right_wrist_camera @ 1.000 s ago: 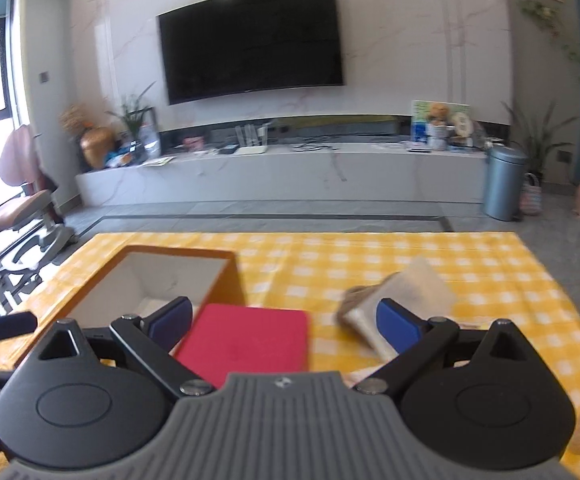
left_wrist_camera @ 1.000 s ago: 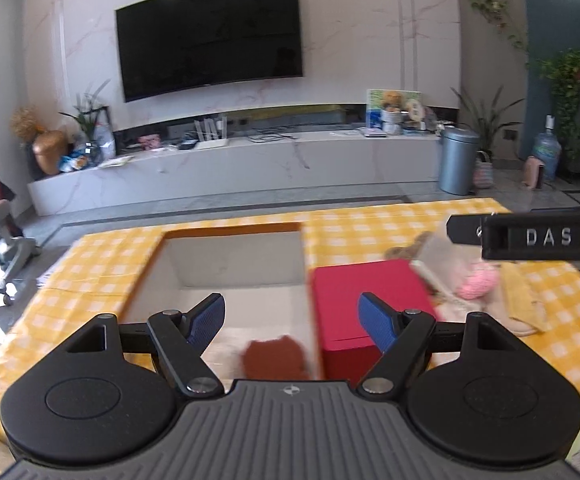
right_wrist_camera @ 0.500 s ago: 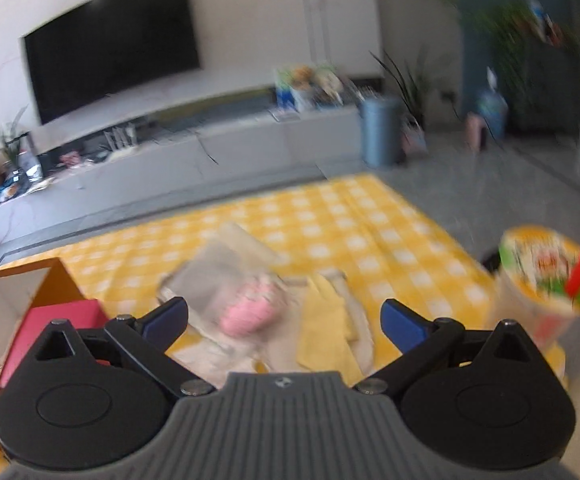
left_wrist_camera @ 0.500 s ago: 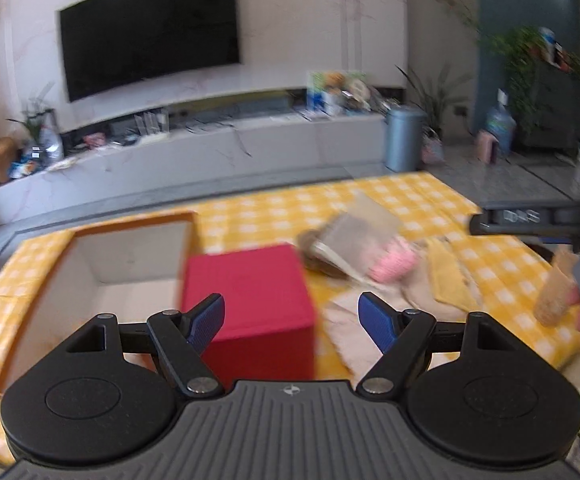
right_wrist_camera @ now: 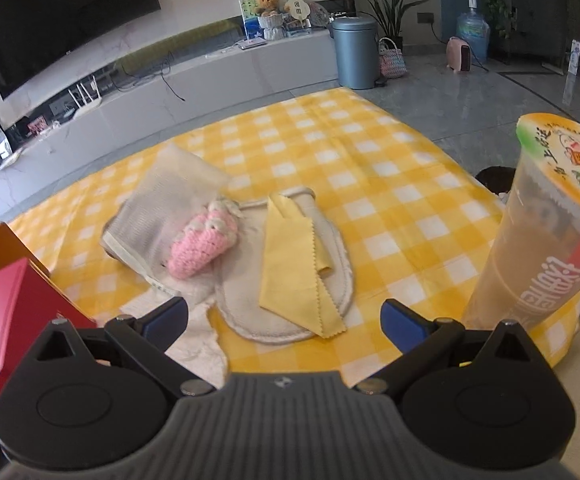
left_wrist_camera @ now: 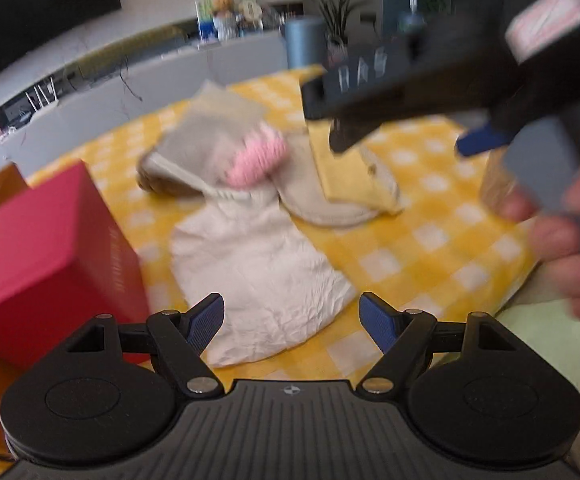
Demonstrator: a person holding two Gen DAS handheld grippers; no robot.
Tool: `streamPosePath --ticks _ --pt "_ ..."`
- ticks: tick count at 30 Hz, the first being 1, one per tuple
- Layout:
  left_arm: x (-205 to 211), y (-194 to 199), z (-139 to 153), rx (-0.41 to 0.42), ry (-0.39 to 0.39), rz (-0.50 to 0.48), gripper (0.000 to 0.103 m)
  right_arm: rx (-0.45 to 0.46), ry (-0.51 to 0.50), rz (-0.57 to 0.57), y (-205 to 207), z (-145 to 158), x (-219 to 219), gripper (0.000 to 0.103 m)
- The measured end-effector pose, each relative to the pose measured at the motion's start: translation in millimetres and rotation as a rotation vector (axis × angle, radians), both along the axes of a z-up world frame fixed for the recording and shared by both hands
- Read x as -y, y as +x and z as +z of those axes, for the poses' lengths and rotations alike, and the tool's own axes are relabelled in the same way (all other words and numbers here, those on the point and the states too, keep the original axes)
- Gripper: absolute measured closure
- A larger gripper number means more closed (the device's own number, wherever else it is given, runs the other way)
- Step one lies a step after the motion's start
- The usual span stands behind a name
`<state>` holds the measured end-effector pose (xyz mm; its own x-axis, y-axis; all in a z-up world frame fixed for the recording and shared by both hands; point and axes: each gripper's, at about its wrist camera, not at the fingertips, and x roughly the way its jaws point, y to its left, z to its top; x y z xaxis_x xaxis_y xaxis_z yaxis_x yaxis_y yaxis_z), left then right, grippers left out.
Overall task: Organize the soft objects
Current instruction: 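Move both tools over the remaining soft items on the tablecloth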
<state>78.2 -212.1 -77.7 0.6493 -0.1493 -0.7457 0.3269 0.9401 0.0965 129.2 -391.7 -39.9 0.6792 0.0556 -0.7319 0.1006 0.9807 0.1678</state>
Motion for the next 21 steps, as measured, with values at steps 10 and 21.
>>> streamPosePath --ticks 10,21 --pt "-13 32 -38 -0.041 -0.055 0.211 0.006 -0.027 -0.067 0.008 8 -11 -3 0.003" --pt "-10 27 -45 0.023 -0.082 0.246 0.000 -0.052 -0.074 0.001 11 -16 -7 0.003"
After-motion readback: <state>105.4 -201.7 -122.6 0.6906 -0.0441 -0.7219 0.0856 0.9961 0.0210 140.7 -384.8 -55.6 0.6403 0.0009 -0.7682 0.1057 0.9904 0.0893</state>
